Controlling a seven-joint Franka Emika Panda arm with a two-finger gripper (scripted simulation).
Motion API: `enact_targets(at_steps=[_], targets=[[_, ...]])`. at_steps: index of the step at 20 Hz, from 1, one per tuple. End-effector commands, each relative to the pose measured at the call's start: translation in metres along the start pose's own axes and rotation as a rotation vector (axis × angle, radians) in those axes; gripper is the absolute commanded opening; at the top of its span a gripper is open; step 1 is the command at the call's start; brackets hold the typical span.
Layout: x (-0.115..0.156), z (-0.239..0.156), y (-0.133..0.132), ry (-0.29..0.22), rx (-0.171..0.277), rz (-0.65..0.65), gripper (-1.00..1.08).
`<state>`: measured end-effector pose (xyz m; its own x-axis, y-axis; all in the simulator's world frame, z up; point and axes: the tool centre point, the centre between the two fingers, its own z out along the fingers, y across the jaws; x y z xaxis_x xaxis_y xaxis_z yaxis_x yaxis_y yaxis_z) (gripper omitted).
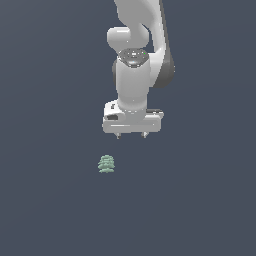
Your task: Pick up the object and move it to a goal position.
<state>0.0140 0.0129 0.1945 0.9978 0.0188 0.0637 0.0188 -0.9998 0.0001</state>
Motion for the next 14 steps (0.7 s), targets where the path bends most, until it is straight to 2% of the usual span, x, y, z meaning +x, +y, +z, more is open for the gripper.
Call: enact_targets(at_steps=[1, 9, 14], targets=[[0.000, 0.000, 0.000, 0.000, 0.000, 0.000, 1.00], [0.013, -0.025, -0.005, 0.052, -0.006, 0.006, 1.00], [0.013, -0.023, -0.005, 0.050, -0.006, 0.006, 1.00]])
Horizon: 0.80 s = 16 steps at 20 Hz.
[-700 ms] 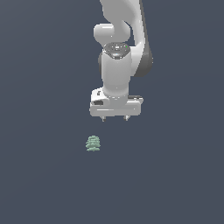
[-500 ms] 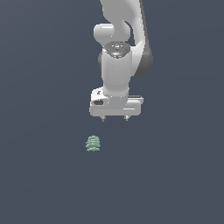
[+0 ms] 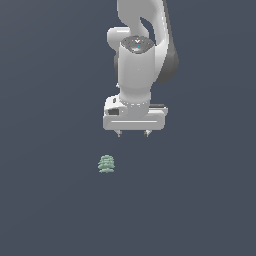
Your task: Pick up the object and move it to a goal position.
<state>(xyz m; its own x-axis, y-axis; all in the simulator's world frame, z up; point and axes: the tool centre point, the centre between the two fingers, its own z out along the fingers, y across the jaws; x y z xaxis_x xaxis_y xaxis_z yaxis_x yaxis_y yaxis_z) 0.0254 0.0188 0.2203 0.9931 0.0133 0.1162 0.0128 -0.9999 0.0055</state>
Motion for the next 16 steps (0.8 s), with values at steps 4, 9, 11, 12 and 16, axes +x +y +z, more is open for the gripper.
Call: enact_targets(at_steps=[4, 9, 11, 12, 16], targets=[[0.003, 0.010, 0.009, -0.010, -0.001, -0.004, 1.00], [0.009, 0.032, 0.029, -0.031, -0.003, -0.015, 1.00], [0.011, 0.045, 0.040, -0.042, -0.003, -0.021, 1.00], [0.013, 0.052, 0.047, -0.048, -0.003, -0.024, 1.00], [0.016, 0.082, 0.074, -0.075, 0.000, -0.038, 1.00]])
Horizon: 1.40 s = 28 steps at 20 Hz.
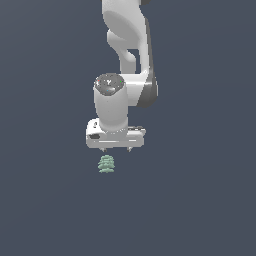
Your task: Pick up the object and move it to a goal position.
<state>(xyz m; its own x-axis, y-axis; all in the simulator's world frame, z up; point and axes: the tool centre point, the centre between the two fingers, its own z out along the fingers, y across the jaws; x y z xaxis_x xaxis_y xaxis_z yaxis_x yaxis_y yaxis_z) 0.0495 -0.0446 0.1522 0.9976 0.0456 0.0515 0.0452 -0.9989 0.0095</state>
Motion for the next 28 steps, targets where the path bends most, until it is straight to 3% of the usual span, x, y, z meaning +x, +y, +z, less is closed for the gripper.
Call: enact_targets(at_steps=[1, 11, 19, 28], targets=[[0.002, 0.018, 0.016, -0.016, 0.002, -0.008, 1.00], [0.002, 0.060, 0.052, -0.050, 0.010, -0.026, 1.00], [0.001, 0.068, 0.054, -0.051, 0.010, -0.026, 1.00], [-0.002, 0.109, 0.054, -0.051, 0.010, -0.027, 1.00]])
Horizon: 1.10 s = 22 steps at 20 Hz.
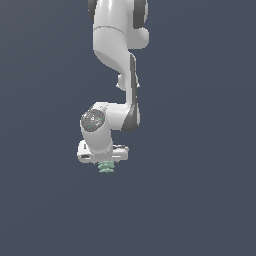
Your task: Pick up the object and move it to a goal position.
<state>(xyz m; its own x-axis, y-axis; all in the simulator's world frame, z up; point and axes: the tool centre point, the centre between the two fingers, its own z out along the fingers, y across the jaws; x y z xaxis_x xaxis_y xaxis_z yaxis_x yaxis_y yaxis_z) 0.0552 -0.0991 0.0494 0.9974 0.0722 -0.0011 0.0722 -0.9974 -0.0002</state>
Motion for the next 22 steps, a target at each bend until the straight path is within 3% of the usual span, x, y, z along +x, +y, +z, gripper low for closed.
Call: enact_targets(at_steps=[1, 5, 6, 22], targets=[[0.000, 0.008, 0.000, 0.001, 0.000, -0.001, 1.00], [0.002, 0.009, 0.000, 0.001, 0.000, -0.001, 1.00], [0.002, 0.009, 0.000, 0.001, 0.000, -0.001, -1.00], [0.001, -0.002, -0.001, 0.002, 0.000, -0.001, -1.00]])
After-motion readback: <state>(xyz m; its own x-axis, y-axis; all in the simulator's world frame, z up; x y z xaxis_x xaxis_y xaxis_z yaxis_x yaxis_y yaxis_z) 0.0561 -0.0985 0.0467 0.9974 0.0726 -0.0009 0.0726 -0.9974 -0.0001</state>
